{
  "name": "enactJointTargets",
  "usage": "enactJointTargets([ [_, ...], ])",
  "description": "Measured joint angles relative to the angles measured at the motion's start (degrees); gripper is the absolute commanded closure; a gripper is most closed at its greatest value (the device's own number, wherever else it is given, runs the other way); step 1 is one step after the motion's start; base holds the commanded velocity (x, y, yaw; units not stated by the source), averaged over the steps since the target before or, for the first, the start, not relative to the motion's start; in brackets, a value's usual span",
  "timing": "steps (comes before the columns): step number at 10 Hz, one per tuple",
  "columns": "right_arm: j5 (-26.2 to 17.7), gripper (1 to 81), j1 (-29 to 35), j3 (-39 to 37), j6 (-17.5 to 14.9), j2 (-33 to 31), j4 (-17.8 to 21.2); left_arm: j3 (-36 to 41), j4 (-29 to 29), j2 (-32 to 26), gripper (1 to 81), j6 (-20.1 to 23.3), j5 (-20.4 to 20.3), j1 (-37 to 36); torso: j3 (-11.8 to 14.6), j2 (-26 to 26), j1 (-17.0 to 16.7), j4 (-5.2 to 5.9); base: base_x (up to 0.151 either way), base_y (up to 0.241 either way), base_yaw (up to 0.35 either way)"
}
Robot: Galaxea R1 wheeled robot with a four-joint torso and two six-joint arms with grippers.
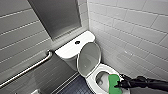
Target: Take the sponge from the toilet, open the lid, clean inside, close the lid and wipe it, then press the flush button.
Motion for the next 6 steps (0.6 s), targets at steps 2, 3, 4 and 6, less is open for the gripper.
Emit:
enactJointTargets([
  [2,-2.85,81.1,1.46,-4.68,0.0,3.85,-0.63,0.0,-0.02,0.02,1.0,0.0,-0.04,-0.02,0.0,-0.02,0.0,1.22,0.0,0.0,0.0],
  [3,-3.18,81.1,2.4,-6.11,-0.02,5.64,-0.68,0.0,0.0,0.04,1.0,0.0,-0.04,0.0,-0.02,0.0,0.0,2.64,0.0,0.0,0.0],
  [4,-3.25,81.1,3.47,-7.05,0.0,7.03,-0.8,0.02,0.0,0.04,1.0,0.02,0.0,0.02,-0.02,0.0,0.0,4.13,0.0,0.0,0.0],
  [6,-3.27,81.1,4.3,-8.07,0.02,8.33,-0.83,0.02,0.0,0.09,1.0,0.0,0.0,0.13,-0.02,0.0,0.02,6.42,0.0,0.0,0.0],
])
